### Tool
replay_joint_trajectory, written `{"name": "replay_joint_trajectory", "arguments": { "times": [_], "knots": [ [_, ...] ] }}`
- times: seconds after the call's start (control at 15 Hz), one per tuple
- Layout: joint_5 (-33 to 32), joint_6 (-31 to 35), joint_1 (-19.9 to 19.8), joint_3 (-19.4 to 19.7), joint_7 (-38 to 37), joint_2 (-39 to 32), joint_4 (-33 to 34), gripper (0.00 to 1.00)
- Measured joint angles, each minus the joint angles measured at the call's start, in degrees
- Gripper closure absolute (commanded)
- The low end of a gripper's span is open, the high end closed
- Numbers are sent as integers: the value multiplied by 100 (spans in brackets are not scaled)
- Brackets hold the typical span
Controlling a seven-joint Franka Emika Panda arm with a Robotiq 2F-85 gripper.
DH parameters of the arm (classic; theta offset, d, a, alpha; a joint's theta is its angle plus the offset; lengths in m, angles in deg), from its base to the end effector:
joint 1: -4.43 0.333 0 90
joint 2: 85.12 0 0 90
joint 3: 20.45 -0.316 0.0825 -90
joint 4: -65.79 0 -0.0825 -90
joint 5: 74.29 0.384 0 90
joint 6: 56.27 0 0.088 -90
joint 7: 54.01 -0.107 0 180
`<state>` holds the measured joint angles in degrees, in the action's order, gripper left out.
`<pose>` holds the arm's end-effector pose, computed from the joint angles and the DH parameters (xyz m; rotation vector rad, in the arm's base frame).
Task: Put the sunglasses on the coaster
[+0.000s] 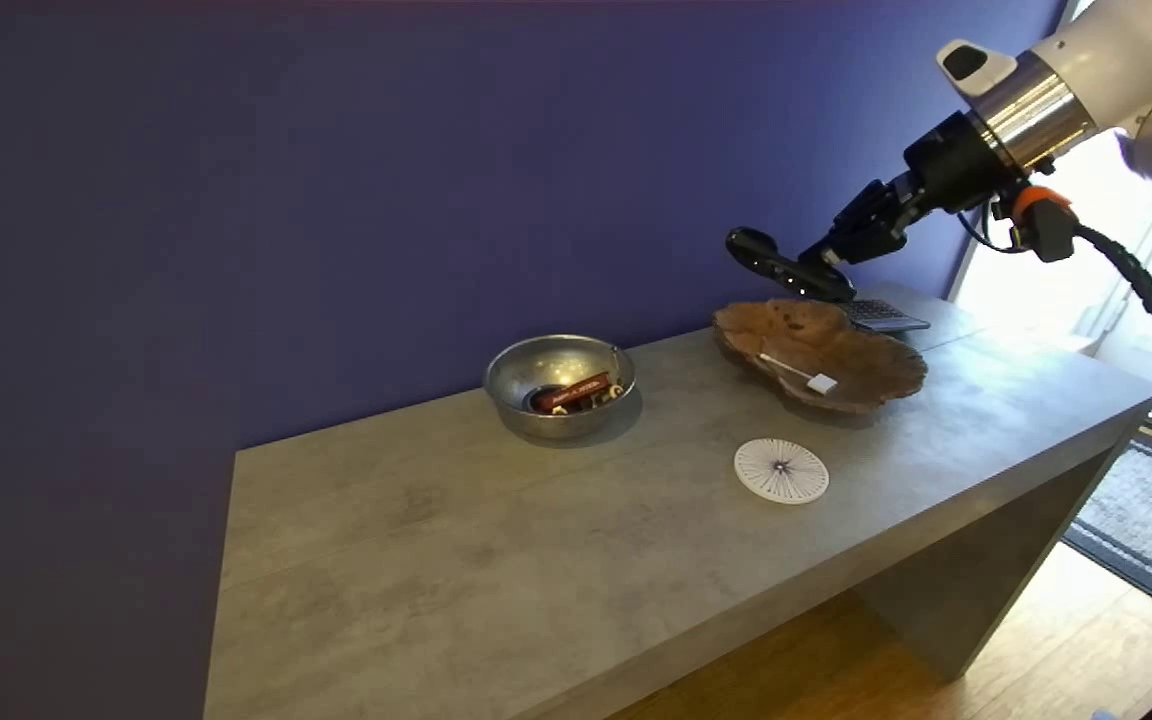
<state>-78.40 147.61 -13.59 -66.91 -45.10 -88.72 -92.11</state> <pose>0.3820 0.2185 0.2944 -2.5961 -0.9623 -1.0793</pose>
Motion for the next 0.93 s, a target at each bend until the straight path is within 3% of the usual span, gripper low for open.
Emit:
{"name": "replay_joint_trajectory", "arguments": {
  "times": [0.2, 0.4, 0.53, 0.6, 0.73, 0.8, 0.93],
  "knots": [
    [351, -427, 212, 169, 448, 7, 8, 97],
    [949, -1541, 451, 306, 1208, 96, 45, 97],
    [726, -2255, 824, 679, 1202, 218, 78, 97],
    [668, -2424, 879, 670, 1201, 229, 77, 97],
    [580, -2439, 1059, 580, 1124, 75, 56, 97],
    [577, -2383, 1172, 531, 1078, -71, 54, 86],
    [589, -2132, 1307, 432, 1055, -457, 74, 86]
  ]
}}
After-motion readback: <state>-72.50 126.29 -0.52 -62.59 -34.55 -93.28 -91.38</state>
